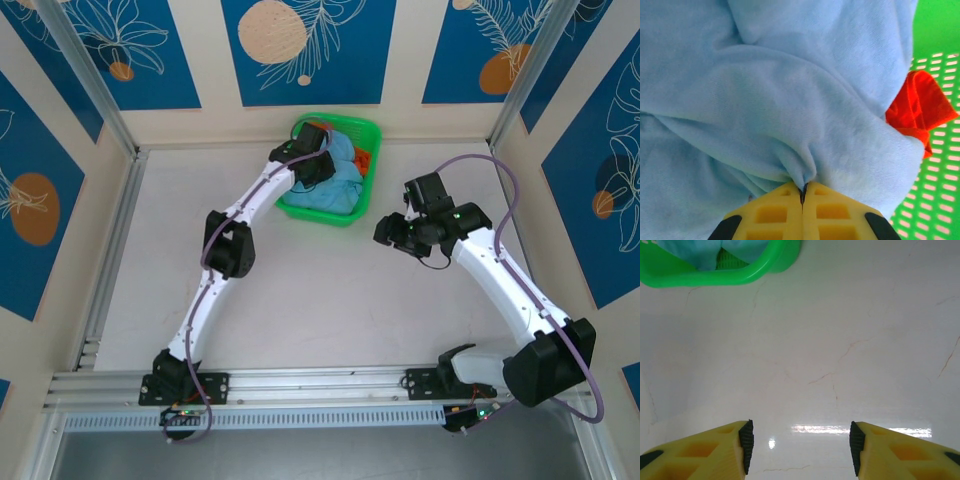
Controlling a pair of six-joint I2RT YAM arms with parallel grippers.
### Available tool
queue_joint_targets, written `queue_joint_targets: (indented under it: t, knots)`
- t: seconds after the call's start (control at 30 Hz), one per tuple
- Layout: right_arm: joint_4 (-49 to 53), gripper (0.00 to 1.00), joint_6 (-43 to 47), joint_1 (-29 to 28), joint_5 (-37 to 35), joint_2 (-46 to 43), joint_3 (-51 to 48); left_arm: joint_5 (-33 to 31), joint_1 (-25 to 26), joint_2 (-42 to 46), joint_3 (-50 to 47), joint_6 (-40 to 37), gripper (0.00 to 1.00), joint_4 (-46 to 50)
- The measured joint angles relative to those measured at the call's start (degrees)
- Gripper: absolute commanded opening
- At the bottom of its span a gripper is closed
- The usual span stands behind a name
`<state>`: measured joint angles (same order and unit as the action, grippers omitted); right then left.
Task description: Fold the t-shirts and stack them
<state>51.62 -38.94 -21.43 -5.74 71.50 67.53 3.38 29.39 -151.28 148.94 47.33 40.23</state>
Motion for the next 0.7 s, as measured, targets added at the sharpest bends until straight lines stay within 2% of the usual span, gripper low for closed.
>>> queue_joint_targets:
  t: [0.23, 0.5, 0.7]
  knots:
    - [-0.24, 0.56, -0.02, 0.26, -0.13, -0.02, -0.57, -1.31, 0.04, 8.09, 0.0, -1.38, 0.0, -3.19]
    - [-2.75, 0.57, -1.2, 1.51, -0.02, 1.11, -1.77, -5.64, 1.29, 26.6, 0.13, -8.0, 0.0, -10.14]
    - [-4.9, 0.65, -2.58, 1.95, 1.25, 4.09, -2.56, -6.82, 2.6, 37.27, 0.63, -13.55, 0.0, -11.91]
